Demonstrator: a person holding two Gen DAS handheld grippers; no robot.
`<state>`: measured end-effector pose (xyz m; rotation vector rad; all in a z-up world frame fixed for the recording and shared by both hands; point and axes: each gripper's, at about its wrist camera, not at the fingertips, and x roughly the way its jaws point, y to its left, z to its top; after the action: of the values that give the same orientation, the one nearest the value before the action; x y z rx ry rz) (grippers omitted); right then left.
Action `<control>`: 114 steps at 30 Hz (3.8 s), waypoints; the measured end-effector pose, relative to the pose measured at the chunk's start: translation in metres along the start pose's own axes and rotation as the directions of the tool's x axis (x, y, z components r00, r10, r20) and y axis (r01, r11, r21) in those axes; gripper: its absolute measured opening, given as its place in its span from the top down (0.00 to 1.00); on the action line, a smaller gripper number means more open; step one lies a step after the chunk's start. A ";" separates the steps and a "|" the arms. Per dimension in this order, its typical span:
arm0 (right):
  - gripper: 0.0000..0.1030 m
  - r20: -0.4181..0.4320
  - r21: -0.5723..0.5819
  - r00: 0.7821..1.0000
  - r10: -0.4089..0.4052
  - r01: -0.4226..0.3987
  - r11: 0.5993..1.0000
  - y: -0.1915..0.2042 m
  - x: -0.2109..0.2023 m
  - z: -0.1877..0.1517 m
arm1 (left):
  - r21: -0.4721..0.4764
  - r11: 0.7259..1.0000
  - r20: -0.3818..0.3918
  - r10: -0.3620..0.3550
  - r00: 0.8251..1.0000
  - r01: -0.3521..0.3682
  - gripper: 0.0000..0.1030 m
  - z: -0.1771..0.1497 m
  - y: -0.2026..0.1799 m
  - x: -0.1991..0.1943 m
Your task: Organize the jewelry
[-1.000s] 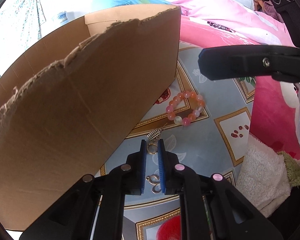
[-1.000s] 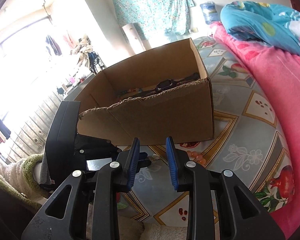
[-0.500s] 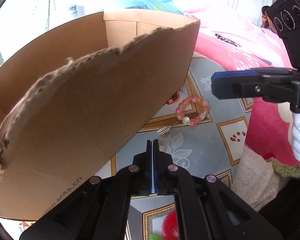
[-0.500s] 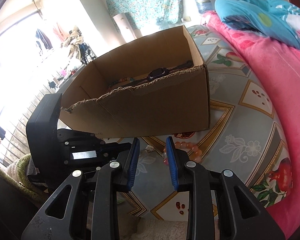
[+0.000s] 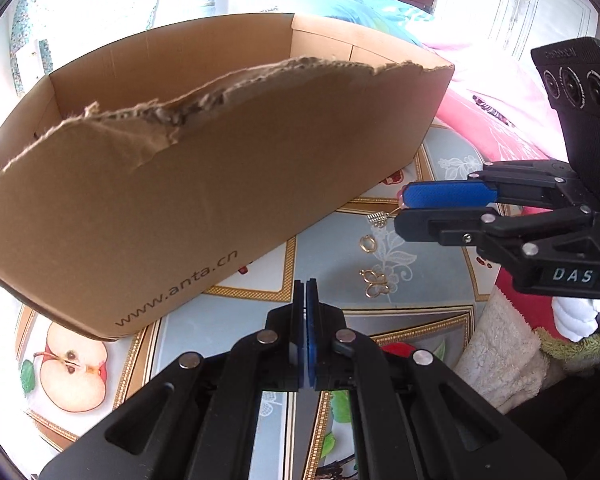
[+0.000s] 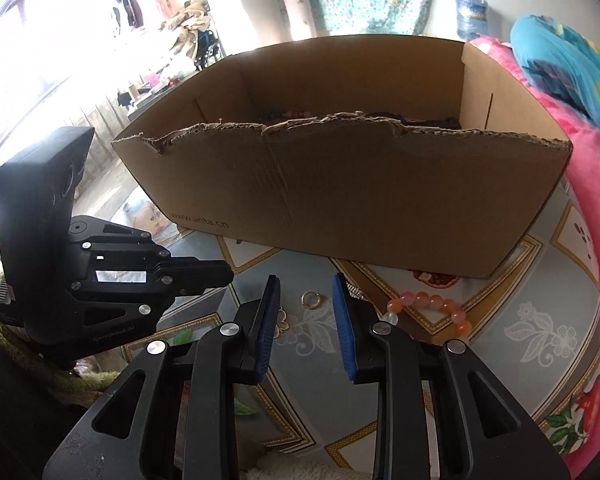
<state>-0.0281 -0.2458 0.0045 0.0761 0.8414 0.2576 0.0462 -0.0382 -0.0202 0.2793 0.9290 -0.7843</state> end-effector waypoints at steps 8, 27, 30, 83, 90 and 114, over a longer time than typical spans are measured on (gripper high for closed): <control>0.83 -0.062 -0.150 0.998 -0.020 0.010 0.989 0.007 0.025 0.002 | 0.020 1.000 0.004 0.000 1.000 0.000 0.99 0.004 -0.001 -0.001; 0.92 -0.030 -0.108 1.000 -0.003 0.000 0.994 0.001 0.011 -0.016 | 0.052 0.998 0.004 -0.017 1.000 0.017 0.99 0.007 -0.010 -0.010; 0.92 0.007 -0.057 1.000 0.012 -0.012 0.998 -0.005 -0.005 -0.018 | 0.066 0.997 -0.003 -0.035 0.999 0.035 0.96 0.006 -0.017 -0.010; 0.92 0.133 0.142 0.988 0.077 -0.096 0.985 -0.044 -0.038 -0.038 | 0.219 0.975 -0.117 -0.023 0.993 0.048 0.75 0.022 -0.048 0.028; 0.92 0.132 0.144 0.988 0.078 -0.097 0.985 -0.043 -0.037 -0.037 | 0.241 0.969 -0.110 -0.024 0.994 0.050 0.76 0.018 -0.045 0.027; 0.92 0.134 0.138 0.988 0.075 -0.094 0.986 -0.042 -0.036 -0.036 | 0.259 0.964 -0.115 -0.024 0.993 0.053 0.87 0.021 -0.047 0.026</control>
<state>-0.0693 -0.2970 -0.0003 0.2618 0.7283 0.2685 0.0348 -0.0941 -0.0238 0.5419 0.9375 -0.9367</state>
